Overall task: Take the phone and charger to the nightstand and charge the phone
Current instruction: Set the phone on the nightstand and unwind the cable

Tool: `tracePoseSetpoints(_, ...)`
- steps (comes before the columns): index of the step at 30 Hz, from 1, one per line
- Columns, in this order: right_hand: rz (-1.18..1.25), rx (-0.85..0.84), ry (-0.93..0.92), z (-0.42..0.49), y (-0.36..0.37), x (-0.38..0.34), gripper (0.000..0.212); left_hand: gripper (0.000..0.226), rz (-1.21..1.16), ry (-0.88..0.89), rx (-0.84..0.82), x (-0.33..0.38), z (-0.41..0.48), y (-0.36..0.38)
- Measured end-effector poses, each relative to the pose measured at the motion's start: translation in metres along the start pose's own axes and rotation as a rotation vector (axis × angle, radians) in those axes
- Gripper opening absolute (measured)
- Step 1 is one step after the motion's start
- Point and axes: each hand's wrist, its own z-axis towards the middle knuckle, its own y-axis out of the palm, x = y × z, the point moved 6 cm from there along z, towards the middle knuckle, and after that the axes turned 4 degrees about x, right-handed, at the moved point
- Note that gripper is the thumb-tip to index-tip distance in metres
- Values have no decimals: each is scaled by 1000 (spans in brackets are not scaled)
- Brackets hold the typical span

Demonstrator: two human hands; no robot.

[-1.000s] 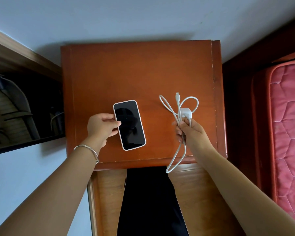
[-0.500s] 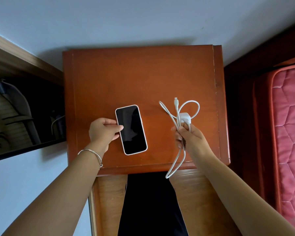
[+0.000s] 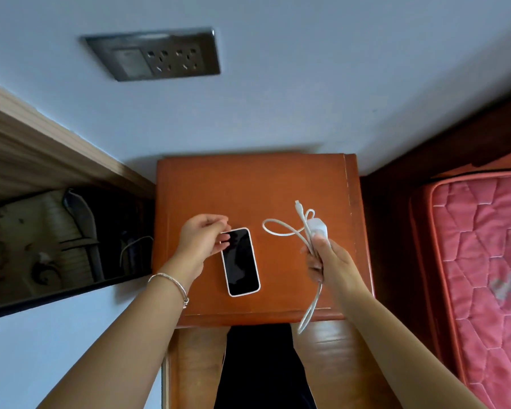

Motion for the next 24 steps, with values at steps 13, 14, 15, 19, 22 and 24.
tracePoseSetpoints(13,-31,-29,-152,-83,11,-134,35,12,-133,111,-135,146,-118,-20)
tracePoseSetpoints(14,-36,-35,-162,-89,12,-135,35,12,-150,103,-130,144,-124,-23)
tracePoseSetpoints(15,-46,-45,-171,-95,12,-135,34,12,-164,98,-129,144,-128,-25)
tracePoseSetpoints(19,-70,-67,-183,-118,14,-131,31,12,-192,86,-148,135,-149,-29)
tracePoseSetpoints(22,-49,-50,-196,-130,13,-135,30,20,-189,119,-181,133,-165,-29)
tracePoseSetpoints(24,-45,-61,-220,-137,13,-141,30,21,-156,139,-194,134,-173,-29)
